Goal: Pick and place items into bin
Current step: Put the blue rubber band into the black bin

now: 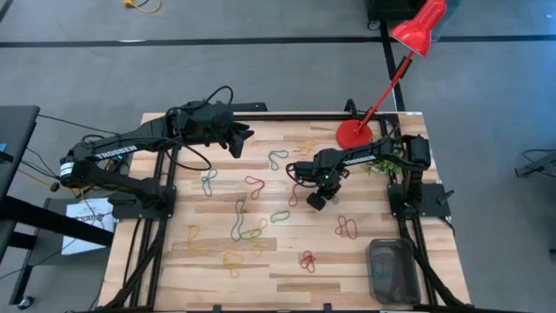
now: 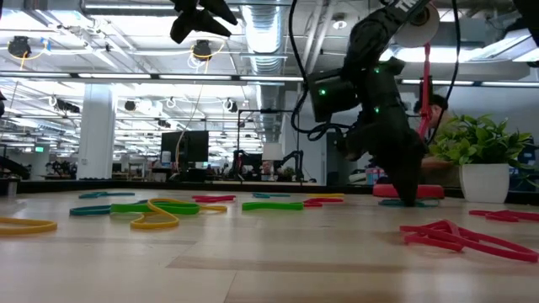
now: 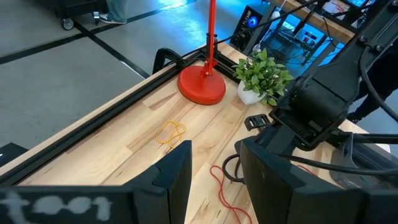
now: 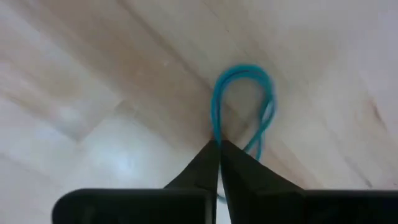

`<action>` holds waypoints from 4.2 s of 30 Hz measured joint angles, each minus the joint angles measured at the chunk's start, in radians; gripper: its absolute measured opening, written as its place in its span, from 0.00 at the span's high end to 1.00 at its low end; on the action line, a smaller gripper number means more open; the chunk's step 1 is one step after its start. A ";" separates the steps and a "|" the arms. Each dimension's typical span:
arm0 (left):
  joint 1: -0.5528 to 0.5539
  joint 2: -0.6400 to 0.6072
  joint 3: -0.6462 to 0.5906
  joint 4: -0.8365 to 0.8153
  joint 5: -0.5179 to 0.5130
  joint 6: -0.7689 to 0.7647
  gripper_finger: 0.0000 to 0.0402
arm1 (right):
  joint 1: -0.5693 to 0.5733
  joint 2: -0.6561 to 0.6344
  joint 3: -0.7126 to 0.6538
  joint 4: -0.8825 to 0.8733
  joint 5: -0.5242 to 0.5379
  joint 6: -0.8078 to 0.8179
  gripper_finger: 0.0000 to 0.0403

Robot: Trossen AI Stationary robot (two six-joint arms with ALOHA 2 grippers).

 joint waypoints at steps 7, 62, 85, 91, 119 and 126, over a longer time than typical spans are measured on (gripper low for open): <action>0.000 0.000 0.000 0.000 0.000 0.000 0.68 | 0.020 -0.035 0.145 -0.193 -0.013 -0.097 0.99; 0.001 0.000 0.000 0.063 -0.013 0.029 0.68 | 1.218 -0.555 0.116 -0.421 0.274 1.379 1.00; 0.001 0.000 0.000 0.063 -0.043 0.003 0.68 | 1.233 -0.555 -0.323 0.007 0.167 1.478 0.90; 0.001 0.000 0.000 0.063 -0.045 0.000 0.68 | 1.215 -0.555 -0.343 0.086 0.167 1.476 0.79; 0.001 0.000 0.000 0.063 -0.045 0.000 0.68 | 0.896 -0.739 -0.140 0.253 0.022 1.154 0.65; 0.001 0.000 0.000 0.056 -0.044 -0.003 0.68 | 0.696 -0.791 -0.139 0.226 0.246 0.782 0.70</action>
